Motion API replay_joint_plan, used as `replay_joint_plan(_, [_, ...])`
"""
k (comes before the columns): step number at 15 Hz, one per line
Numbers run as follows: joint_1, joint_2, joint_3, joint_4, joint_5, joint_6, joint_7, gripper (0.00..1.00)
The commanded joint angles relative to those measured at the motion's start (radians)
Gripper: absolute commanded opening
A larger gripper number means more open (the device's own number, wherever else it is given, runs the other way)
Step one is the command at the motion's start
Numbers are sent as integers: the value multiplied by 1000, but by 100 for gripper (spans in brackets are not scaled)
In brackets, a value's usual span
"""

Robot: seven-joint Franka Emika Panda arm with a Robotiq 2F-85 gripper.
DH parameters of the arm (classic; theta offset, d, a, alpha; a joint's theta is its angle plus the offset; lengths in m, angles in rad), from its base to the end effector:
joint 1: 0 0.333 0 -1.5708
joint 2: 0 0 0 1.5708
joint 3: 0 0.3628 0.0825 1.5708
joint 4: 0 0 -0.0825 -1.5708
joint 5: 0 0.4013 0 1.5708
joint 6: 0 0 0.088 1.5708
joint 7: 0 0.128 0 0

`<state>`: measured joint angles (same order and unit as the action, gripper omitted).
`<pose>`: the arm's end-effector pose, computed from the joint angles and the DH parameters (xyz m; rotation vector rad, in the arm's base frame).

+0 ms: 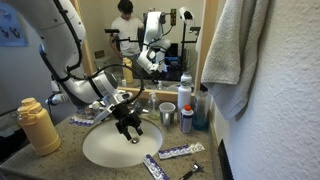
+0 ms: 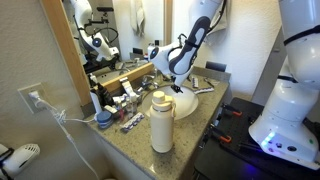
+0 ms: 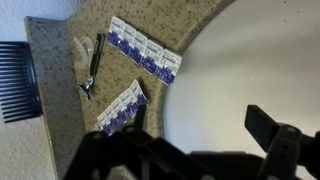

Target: Move the object from the right edge of the sink to the left edge

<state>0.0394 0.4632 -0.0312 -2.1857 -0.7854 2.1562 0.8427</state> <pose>0.5309 -0.0374 0.1605 2.4314 -0.2707 -0.2542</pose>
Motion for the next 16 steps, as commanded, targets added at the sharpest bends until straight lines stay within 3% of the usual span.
replay_joint_plan(1, [6,82,-30,82,54,-33,-47,100])
replay_joint_plan(16, [21,189,-113,146,209,-43,-90,100])
